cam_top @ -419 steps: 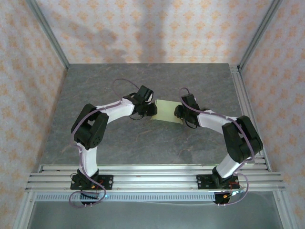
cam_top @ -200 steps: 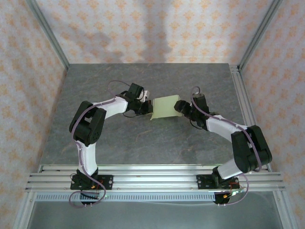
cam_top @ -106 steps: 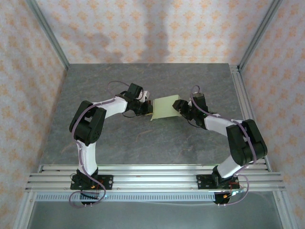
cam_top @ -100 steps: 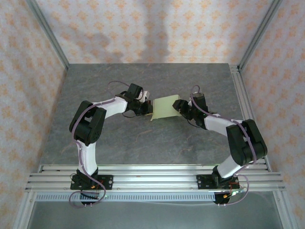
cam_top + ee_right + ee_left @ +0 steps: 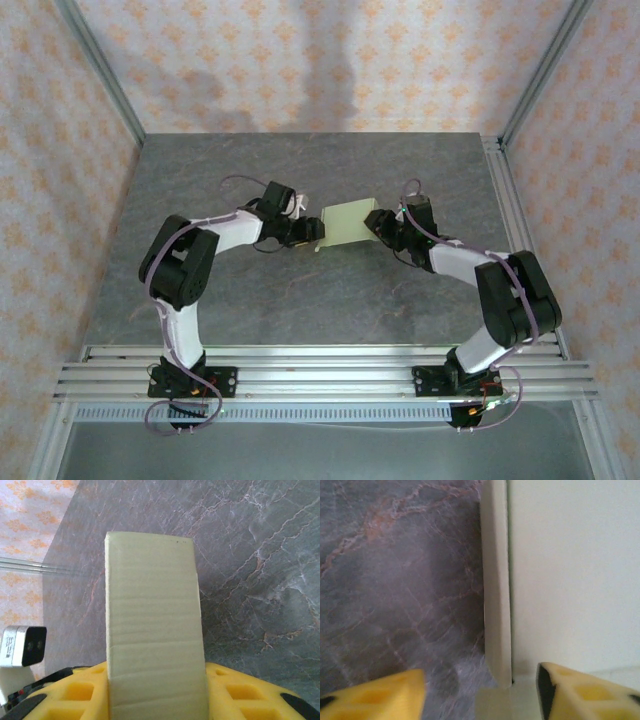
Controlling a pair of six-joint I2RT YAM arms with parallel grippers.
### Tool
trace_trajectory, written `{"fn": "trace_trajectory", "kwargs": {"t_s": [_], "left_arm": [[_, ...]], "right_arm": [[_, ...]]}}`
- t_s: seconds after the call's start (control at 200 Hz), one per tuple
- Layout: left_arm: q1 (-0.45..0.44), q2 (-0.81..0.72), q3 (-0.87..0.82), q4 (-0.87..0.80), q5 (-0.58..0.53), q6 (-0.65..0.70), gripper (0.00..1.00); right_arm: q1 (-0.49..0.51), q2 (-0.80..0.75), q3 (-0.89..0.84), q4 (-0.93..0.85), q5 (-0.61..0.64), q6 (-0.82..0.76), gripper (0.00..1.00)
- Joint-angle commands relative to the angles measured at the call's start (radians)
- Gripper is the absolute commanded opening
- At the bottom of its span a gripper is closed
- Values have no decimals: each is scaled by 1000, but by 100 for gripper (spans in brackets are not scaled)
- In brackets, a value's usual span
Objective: Fold the paper box
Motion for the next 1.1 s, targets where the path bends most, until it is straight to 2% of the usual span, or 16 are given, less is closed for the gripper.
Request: {"fn": "trace_trajectory", "kwargs": {"t_s": [0.0,0.025,0.08,0.13,0.29,0.415,0.49,0.556,0.791,1.096], "left_arm": [[-8,-116,-36,52,-104,40,90],[-12,-137,-47,57,-127,54,96],[-27,-185,-68,58,-191,97,100],[-59,-229,-79,40,-279,157,100],[-247,-371,-136,60,-697,406,100],[-353,-434,-196,157,-874,554,100],[-427,-451,-228,226,-1020,673,100],[-479,-440,-235,268,-1097,790,100],[-592,-345,-261,462,-1307,1105,100],[-610,-265,-260,593,-1374,1244,100]], "right_arm": [[-5,-61,-15,21,10,15,40],[-7,-68,-15,16,13,17,40],[-10,-88,-19,8,16,25,40],[-15,-102,-24,0,17,39,40],[-30,-152,-30,-40,5,82,40],[-36,-192,-31,-86,-2,101,40],[-36,-217,-35,-101,-7,110,40],[-38,-238,-35,-122,-12,126,40],[-60,-287,-29,-195,-63,183,38],[-119,-355,-35,-248,-196,250,38]]}}
